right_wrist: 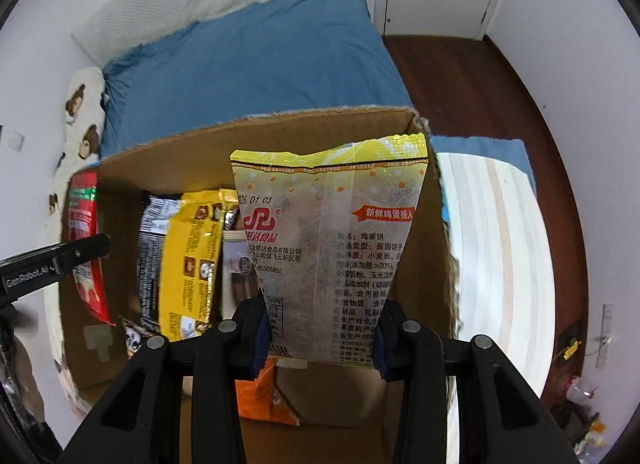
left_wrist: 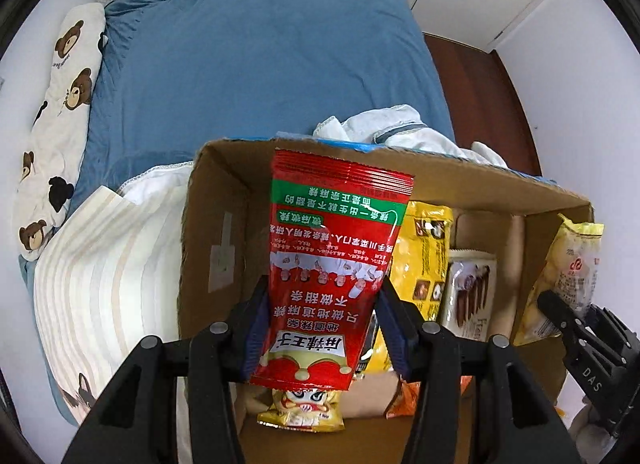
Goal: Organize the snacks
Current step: 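Carry the red packet with left tool while right tool carries the cracker bag into the box, releasing both, then withdraw both open tools from the box toward the remaining snacks, then grasp the orange panda snack bag with left tool while right tool grasps the white wrapped pastry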
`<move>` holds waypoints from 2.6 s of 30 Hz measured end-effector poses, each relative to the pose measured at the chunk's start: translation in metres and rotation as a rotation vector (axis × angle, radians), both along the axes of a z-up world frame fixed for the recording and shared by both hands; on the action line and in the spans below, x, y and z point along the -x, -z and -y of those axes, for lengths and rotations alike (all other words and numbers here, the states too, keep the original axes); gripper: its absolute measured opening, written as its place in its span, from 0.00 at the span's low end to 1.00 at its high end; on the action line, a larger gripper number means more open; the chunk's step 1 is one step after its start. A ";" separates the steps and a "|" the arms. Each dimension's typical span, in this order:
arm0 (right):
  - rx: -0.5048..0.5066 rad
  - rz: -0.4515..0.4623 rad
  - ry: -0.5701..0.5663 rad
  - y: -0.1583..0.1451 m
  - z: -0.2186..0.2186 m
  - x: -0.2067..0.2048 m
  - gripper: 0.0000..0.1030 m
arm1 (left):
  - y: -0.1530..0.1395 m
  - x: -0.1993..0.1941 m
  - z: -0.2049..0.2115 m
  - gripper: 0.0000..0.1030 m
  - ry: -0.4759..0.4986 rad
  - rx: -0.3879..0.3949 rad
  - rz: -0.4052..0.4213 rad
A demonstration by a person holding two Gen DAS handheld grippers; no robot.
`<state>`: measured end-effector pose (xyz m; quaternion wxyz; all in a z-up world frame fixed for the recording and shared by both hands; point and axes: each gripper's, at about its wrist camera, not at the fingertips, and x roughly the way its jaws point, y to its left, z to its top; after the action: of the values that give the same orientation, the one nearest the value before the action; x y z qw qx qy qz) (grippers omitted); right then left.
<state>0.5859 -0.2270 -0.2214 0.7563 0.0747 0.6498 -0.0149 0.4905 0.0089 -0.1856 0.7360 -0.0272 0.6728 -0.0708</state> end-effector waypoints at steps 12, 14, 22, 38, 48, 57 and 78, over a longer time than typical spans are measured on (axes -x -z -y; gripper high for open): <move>0.018 -0.040 -0.023 0.011 -0.003 -0.005 0.92 | 0.014 -0.003 0.004 0.84 0.025 0.002 -0.002; 0.019 -0.033 -0.025 0.009 -0.004 -0.003 0.94 | 0.011 0.003 0.004 0.84 0.025 -0.006 0.013; 0.006 0.036 -0.041 -0.018 -0.012 0.032 0.94 | -0.013 0.046 0.004 0.84 0.024 -0.025 0.126; -0.001 0.234 -0.036 -0.083 -0.019 0.142 0.94 | -0.085 0.161 -0.009 0.84 0.011 -0.050 0.391; -0.006 0.322 -0.072 -0.119 -0.021 0.198 0.94 | -0.114 0.219 -0.007 0.84 -0.003 -0.053 0.463; -0.072 0.338 -0.078 -0.134 -0.014 0.237 0.94 | -0.121 0.258 -0.011 0.84 -0.050 -0.055 0.462; -0.061 -0.061 -0.039 0.071 0.065 0.223 0.79 | 0.076 0.222 0.050 0.84 0.121 -0.230 0.025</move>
<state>0.3633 -0.2918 -0.2920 0.7337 0.0844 0.6740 0.0174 0.2687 -0.0407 -0.2614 0.7368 0.0988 0.6678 -0.0375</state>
